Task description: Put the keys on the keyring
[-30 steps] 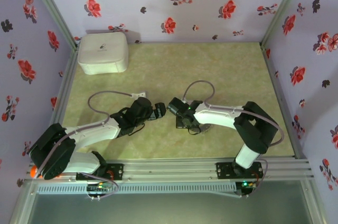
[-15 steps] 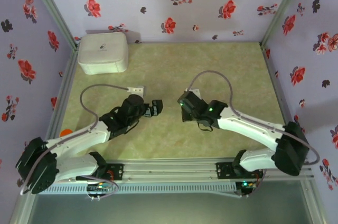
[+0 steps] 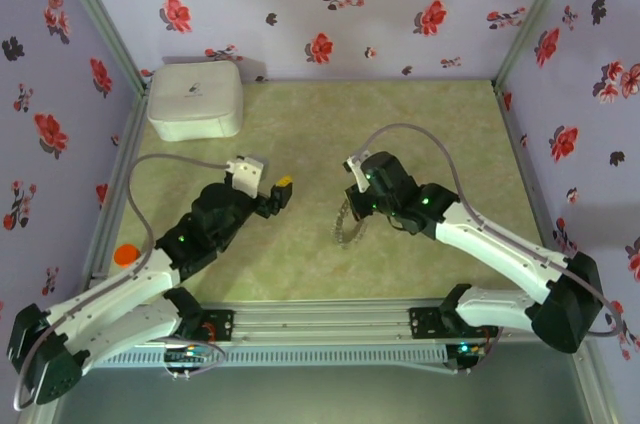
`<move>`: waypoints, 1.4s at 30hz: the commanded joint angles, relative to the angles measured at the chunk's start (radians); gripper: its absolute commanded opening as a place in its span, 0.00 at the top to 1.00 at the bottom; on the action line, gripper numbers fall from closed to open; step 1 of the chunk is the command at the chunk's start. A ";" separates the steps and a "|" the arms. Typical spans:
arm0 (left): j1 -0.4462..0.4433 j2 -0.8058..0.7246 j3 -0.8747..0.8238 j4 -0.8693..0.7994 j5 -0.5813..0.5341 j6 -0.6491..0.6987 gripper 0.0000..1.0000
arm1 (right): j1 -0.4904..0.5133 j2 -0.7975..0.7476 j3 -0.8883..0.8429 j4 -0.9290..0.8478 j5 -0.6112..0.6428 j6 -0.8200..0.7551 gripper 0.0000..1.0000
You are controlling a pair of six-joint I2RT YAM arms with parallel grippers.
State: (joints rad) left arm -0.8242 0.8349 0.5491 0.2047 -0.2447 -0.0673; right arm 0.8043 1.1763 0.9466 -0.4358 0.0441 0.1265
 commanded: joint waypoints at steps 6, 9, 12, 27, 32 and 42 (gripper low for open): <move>0.002 -0.071 -0.170 0.300 0.354 0.419 0.19 | -0.020 -0.037 0.005 0.127 -0.224 -0.318 1.00; 0.000 -0.040 -0.149 0.266 0.433 0.500 0.30 | -0.020 -0.044 -0.002 0.154 -0.268 -0.396 1.00; -0.001 -0.001 -0.109 0.185 0.500 0.562 0.35 | -0.021 -0.037 -0.005 0.175 -0.307 -0.465 1.00; -0.003 0.044 -0.127 0.177 0.611 0.555 0.52 | 0.019 0.016 0.028 0.082 -0.483 -0.707 1.00; -0.003 0.078 -0.135 0.191 0.639 0.523 0.67 | 0.059 0.016 0.018 0.073 -0.467 -0.742 1.00; -0.006 0.110 -0.211 0.322 0.668 0.425 0.68 | 0.105 -0.026 -0.031 0.072 -0.432 -0.790 1.00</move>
State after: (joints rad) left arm -0.8246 0.9375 0.3523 0.4881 0.3817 0.3904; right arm 0.9001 1.1843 0.9352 -0.3683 -0.4026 -0.6270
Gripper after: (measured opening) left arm 0.316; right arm 0.065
